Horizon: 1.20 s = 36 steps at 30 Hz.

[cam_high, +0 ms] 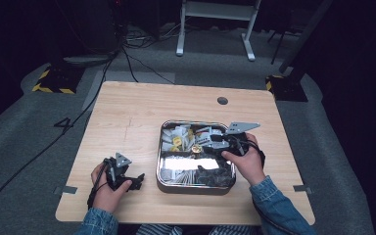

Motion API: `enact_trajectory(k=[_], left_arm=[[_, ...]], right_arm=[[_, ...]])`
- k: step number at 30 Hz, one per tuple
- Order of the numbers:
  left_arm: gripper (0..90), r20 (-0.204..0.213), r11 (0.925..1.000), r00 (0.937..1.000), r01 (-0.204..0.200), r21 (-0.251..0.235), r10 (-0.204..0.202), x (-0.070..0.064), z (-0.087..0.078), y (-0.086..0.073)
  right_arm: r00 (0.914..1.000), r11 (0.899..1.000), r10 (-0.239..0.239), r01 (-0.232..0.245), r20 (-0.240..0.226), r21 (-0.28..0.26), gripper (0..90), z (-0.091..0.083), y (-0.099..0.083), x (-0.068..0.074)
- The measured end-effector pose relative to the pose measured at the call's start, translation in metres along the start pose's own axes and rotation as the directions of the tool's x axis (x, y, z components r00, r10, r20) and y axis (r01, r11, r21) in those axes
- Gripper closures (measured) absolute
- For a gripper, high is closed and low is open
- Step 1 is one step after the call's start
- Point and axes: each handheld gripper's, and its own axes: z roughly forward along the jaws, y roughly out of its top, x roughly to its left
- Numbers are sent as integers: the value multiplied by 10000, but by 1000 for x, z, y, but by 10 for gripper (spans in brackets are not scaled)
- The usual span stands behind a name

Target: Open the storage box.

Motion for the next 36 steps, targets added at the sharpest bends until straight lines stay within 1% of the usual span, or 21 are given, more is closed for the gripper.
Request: enact_trajectory(k=[3, 5, 7, 9, 10, 11, 14, 16, 17, 18, 19, 20, 23, 26, 31, 36], left_arm=[[4, -2, 10000, 10000, 2, 7, -2, 0, 0, 0], [4, -1, 10000, 10000, 4, 7, -4, 0, 0, 0], [4, 3, 10000, 10000, 3, 3, -3, 0, 0, 0], [4, 3, 10000, 10000, 0, 6, 0, 0, 0, 0], [4, 0, 10000, 10000, -2, 6, 2, 0, 0, 0], [4, 3, 10000, 10000, -1, 3, 1, 0, 0, 0], [4, 2, 10000, 10000, -1, 6, 1, 0, 0, 0], [4, 1, 10000, 10000, -1, 6, 1, 0, 0, 0], [4, 2, 10000, 10000, -1, 6, 1, 0, 0, 0], [4, 3, 10000, 10000, 0, 4, 0, 0, 0, 0], [4, 0, 10000, 10000, 0, 4, 0, 0, 0, 0], [4, 1, 10000, 10000, 2, 4, -2, 0, 0, 0], [4, -1, 10000, 10000, -2, 2, 2, 0, 0, 0], [4, 0, 10000, 10000, -1, 3, 1, 0, 0, 0], [4, -1, 10000, 10000, 4, 6, -4, 0, 0, 0], [4, 1, 10000, 10000, 1, 5, -1, 0, 0, 0]], right_arm=[[9996, 9995, -186, 191, -199, 269, 380, 15, 1, 8], [9994, 9991, -175, 186, -301, 377, 380, 22, 0, 9], [9993, 9988, -207, 220, -298, 446, 387, 27, -1, 10], [9992, 9974, -309, 324, -241, 637, 409, 32, -1, 11], [9985, 9952, -516, 530, -185, 817, 428, 37, -1, 12], [9985, 9952, -516, 530, -185, 817, 428, 37, -1, 12], [9976, 9923, -658, 677, -215, 1036, 458, 44, -1, 14], [9976, 9903, -661, 681, -208, 1209, 479, 47, -1, 14], [9971, 9885, -732, 753, -204, 1310, 530, 49, -1, 15], [9964, 9870, -834, 842, -118, 1366, 555, 49, -1, 16], [9953, 9861, -960, 940, 81, 1370, 581, 50, -1, 16], [9950, 9858, -987, 958, 142, 1378, 585, 50, -1, 17], [9955, 9863, -940, 911, 142, 1373, 586, 50, -1, 17], [9947, 9861, -1002, 961, 236, 1356, 587, 50, -1, 18], [9946, 9875, -972, 919, 359, 1283, 589, 49, -1, 20], [9952, 9889, -925, 880, 318, 1196, 589, 49, -1, 19]])
